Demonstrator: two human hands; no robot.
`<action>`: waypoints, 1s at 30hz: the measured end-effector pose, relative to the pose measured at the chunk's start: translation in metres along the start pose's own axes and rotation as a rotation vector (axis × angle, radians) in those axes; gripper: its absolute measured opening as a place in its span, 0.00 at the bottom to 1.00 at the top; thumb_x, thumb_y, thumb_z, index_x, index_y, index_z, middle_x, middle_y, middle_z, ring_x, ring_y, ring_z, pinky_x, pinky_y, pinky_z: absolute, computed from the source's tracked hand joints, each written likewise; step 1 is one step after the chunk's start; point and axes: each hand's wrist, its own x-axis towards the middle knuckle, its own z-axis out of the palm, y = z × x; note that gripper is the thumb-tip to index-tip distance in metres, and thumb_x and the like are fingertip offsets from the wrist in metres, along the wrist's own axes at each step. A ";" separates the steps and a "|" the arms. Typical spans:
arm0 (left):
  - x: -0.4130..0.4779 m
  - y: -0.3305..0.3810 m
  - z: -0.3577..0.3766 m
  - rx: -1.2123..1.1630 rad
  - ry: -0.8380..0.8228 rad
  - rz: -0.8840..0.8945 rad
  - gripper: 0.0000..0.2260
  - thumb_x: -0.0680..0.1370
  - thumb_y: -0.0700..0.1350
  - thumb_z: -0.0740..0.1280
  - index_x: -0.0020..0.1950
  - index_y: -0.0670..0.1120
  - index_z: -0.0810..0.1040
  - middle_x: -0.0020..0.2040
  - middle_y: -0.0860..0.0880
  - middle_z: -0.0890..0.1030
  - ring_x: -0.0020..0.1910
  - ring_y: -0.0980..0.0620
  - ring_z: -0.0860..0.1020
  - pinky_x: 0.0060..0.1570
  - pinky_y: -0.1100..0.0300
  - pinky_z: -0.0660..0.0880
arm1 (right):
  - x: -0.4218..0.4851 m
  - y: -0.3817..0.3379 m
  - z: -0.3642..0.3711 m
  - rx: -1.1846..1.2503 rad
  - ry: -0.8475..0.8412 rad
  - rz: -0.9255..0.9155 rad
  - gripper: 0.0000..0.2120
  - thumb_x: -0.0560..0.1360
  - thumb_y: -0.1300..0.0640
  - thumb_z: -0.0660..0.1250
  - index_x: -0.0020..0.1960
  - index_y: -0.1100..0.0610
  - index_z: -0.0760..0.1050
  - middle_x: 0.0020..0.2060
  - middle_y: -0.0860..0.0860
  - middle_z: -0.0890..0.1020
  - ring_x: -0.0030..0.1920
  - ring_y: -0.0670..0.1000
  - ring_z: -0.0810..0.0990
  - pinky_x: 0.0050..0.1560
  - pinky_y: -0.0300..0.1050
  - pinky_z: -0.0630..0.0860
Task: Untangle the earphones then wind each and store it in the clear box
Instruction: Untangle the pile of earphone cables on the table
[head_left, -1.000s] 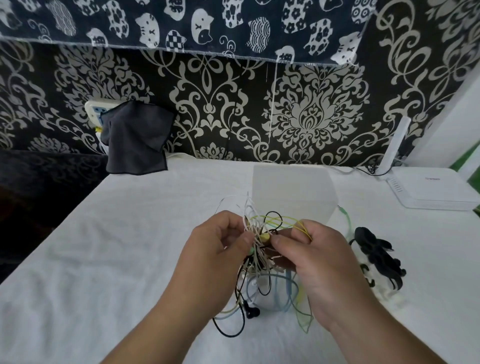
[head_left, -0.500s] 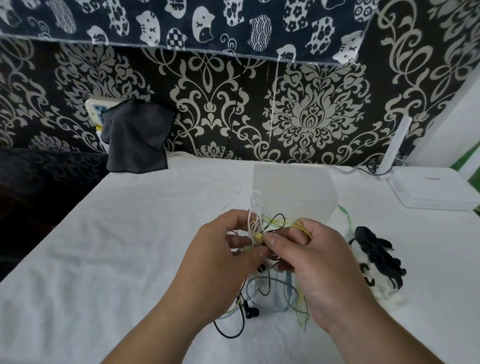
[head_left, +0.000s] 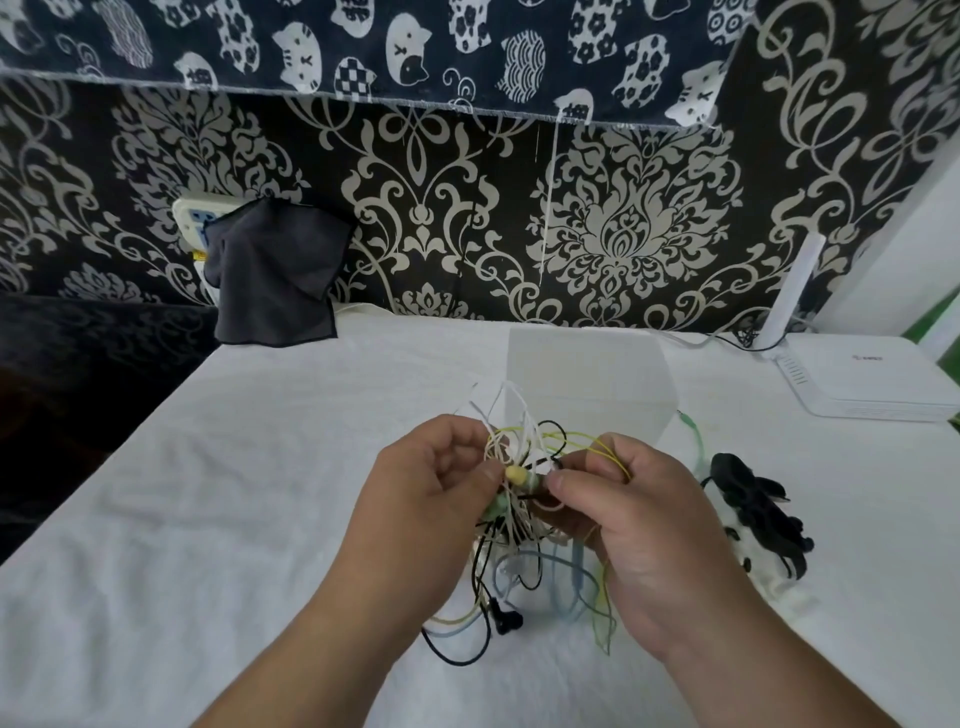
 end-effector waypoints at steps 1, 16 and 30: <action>0.000 0.000 0.000 -0.008 -0.003 -0.001 0.08 0.78 0.33 0.68 0.45 0.45 0.80 0.36 0.49 0.84 0.32 0.57 0.78 0.34 0.68 0.72 | 0.000 -0.002 0.000 0.043 -0.019 0.007 0.18 0.62 0.67 0.71 0.35 0.64 0.59 0.36 0.58 0.72 0.39 0.57 0.73 0.38 0.47 0.79; -0.001 0.007 -0.006 -0.244 -0.092 -0.148 0.07 0.76 0.35 0.69 0.40 0.43 0.83 0.39 0.40 0.84 0.37 0.47 0.82 0.34 0.61 0.78 | 0.000 -0.005 -0.001 0.167 0.016 0.155 0.07 0.72 0.71 0.70 0.42 0.66 0.72 0.36 0.59 0.77 0.34 0.51 0.79 0.32 0.42 0.78; 0.001 0.007 -0.008 -0.310 -0.082 -0.139 0.08 0.79 0.36 0.64 0.40 0.42 0.78 0.39 0.40 0.82 0.38 0.48 0.81 0.33 0.61 0.77 | -0.002 -0.014 0.001 0.262 0.047 0.238 0.11 0.74 0.72 0.67 0.37 0.61 0.70 0.29 0.55 0.81 0.29 0.48 0.81 0.29 0.39 0.79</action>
